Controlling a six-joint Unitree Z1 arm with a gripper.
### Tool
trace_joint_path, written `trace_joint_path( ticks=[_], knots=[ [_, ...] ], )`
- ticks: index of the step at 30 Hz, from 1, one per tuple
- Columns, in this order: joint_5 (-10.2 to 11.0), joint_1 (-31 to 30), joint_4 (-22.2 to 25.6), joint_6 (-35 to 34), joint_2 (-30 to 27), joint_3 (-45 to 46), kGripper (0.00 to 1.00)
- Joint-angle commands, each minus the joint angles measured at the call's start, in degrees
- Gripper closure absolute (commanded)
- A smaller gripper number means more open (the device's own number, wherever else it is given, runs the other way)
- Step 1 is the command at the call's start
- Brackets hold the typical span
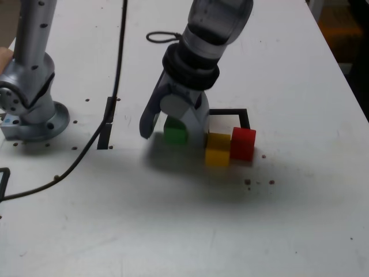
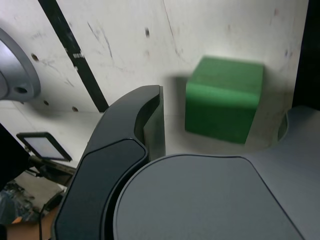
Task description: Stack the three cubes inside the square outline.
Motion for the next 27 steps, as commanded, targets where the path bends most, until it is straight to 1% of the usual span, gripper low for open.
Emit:
trace_joint_path(
  ticks=[1,4,9,13,16,19,20,23,24,27],
  knots=[
    [-1.12,-1.13,-0.67,-0.26,0.20,-0.20,0.15],
    [-2.24,-2.46,-1.35,-0.36,0.54,-0.36,0.15],
    [-3.52,-3.80,-1.88,-1.19,-0.03,1.03,0.15],
    [-3.58,-3.92,-2.05,-2.43,-2.62,3.32,0.15],
    [-3.06,-3.93,-1.91,-3.72,-5.25,4.67,0.15],
    [-1.74,-3.93,-1.43,-5.22,-7.96,5.21,0.15],
    [-0.98,-3.91,-1.13,-5.79,-8.98,5.16,0.15],
    [2.12,-3.51,0.15,-7.22,-11.69,4.11,0.15],
    [3.79,-3.11,0.93,-7.54,-12.42,3.10,0.15],
    [6.76,-2.16,2.44,-7.47,-12.64,0.60,0.15]
  ],
)
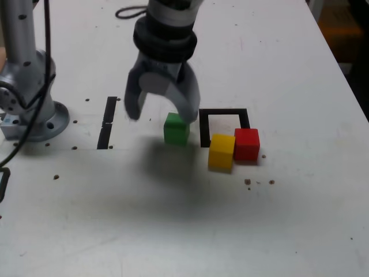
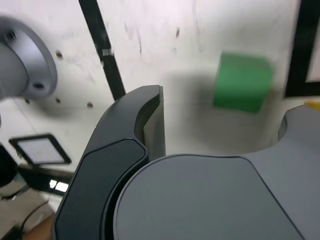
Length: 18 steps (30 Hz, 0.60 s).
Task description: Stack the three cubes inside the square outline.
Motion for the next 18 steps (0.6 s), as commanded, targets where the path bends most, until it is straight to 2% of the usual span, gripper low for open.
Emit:
trace_joint_path(
  ticks=[1,5,8,13,18],
  knots=[
    [1.68,0.81,0.93,0.36,-0.09,-2.02,0.15],
    [4.55,2.13,1.96,2.14,1.52,-6.09,0.15],
    [5.71,3.03,2.08,4.32,3.49,-9.24,0.15],
    [6.82,3.81,2.06,8.02,7.34,-15.06,0.15],
    [7.07,3.91,2.19,10.72,11.68,-21.49,0.15]
  ],
)
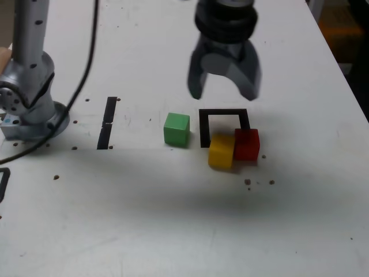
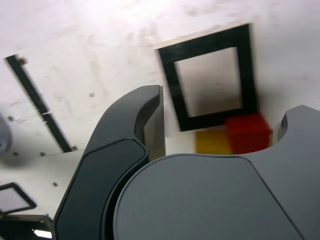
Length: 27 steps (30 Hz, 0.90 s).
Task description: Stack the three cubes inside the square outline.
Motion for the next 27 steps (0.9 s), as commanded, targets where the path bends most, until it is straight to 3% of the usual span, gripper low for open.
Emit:
trace_joint_path(
  ticks=[1,11,27],
  knots=[
    [0.07,0.05,0.15,0.54,1.78,-2.20,0.15],
    [-1.06,0.06,0.31,1.92,7.98,-8.05,0.15],
    [-5.88,-0.52,0.13,1.92,12.34,-8.07,0.15]
  ],
)
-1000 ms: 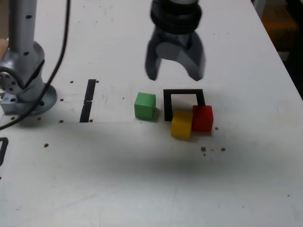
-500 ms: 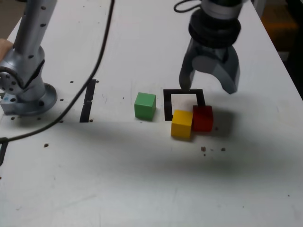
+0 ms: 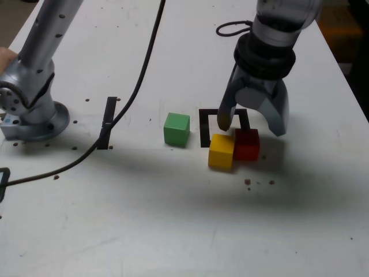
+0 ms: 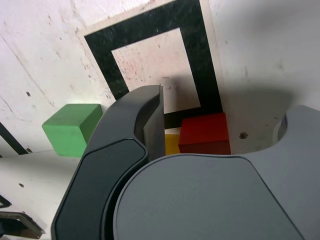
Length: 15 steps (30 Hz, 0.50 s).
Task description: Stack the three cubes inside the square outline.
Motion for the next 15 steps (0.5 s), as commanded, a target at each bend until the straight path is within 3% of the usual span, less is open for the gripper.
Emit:
trace_joint_path(
  ticks=[1,15],
  knots=[
    [-0.52,-0.26,-0.01,0.03,0.64,0.12,0.15],
    [-4.47,-2.56,-0.05,0.00,2.65,-0.20,0.15]
  ],
)
